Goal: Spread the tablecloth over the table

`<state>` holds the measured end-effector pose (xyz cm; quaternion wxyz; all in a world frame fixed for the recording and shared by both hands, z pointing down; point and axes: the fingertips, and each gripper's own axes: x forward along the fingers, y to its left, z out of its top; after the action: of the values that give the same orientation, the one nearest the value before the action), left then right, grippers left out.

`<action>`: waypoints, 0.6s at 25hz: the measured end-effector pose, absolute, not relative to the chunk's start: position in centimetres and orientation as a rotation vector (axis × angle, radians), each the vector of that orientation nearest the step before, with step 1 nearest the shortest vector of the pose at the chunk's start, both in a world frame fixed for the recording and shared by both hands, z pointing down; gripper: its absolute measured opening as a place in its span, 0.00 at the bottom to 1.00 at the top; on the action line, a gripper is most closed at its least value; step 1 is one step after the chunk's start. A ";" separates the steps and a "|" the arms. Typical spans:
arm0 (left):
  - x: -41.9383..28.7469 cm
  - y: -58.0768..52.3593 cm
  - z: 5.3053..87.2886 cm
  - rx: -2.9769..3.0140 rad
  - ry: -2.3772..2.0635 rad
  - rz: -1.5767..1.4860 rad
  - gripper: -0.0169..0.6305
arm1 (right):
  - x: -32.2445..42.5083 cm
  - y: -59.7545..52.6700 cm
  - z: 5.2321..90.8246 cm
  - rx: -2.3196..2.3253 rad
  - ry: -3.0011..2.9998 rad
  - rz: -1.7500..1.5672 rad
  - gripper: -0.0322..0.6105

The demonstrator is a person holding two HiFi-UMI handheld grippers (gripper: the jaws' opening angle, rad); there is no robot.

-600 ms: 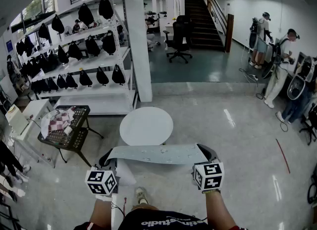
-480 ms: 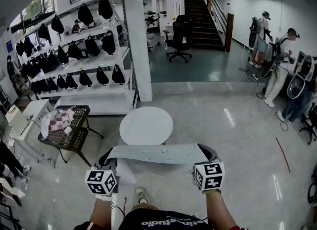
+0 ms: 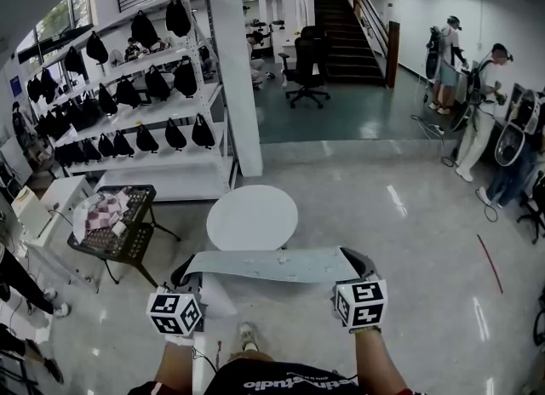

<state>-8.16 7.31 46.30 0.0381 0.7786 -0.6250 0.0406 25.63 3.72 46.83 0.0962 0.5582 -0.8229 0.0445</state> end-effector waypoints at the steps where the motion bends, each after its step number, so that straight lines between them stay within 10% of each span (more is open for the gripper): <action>1: -8.2 7.4 46.2 2.389 -1.917 0.123 0.05 | 25.6 3.8 46.7 1.654 -2.440 0.131 0.09; 15: -10.2 7.6 46.5 2.379 -1.926 0.088 0.05 | 23.5 4.0 46.7 1.644 -2.454 0.091 0.09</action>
<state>-10.21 7.63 46.48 0.0396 0.7764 -0.6284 0.0288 23.50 4.00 46.71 0.0930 0.5540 -0.8267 0.0307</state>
